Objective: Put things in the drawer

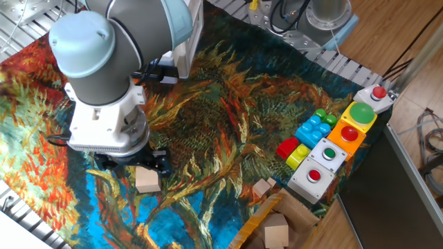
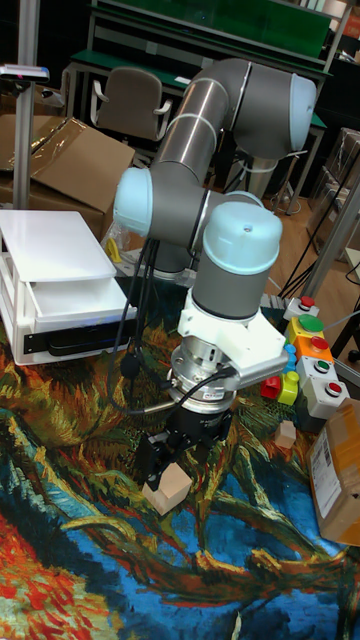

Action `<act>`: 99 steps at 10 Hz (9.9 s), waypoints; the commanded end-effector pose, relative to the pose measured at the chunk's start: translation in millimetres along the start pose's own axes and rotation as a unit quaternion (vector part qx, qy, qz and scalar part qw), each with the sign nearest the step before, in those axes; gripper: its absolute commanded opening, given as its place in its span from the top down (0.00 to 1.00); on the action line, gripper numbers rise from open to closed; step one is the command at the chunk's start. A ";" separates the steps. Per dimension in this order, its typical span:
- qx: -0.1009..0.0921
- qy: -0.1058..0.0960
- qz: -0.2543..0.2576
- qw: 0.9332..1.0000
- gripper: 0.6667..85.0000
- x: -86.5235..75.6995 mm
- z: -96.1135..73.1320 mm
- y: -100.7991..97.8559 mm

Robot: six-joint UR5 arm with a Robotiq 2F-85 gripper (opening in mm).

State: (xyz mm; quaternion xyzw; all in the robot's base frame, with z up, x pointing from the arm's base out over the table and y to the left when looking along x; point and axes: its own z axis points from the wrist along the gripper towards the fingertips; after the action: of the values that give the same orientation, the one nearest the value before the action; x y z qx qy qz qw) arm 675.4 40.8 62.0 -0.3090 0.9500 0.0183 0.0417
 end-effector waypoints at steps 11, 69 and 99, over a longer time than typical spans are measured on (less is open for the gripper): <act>0.010 -0.021 0.018 1.000 0.08 10.4 24.2 2.4; 0.028 0.004 0.051 0.998 0.99 104.5 -183.3 25.2; 0.034 -0.048 0.054 0.997 0.99 165.9 -199.4 -20.4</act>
State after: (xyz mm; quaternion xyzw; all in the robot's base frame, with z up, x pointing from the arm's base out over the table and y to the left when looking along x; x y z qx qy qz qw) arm 538.9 -88.4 242.9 -0.2528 0.9632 -0.0029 0.0913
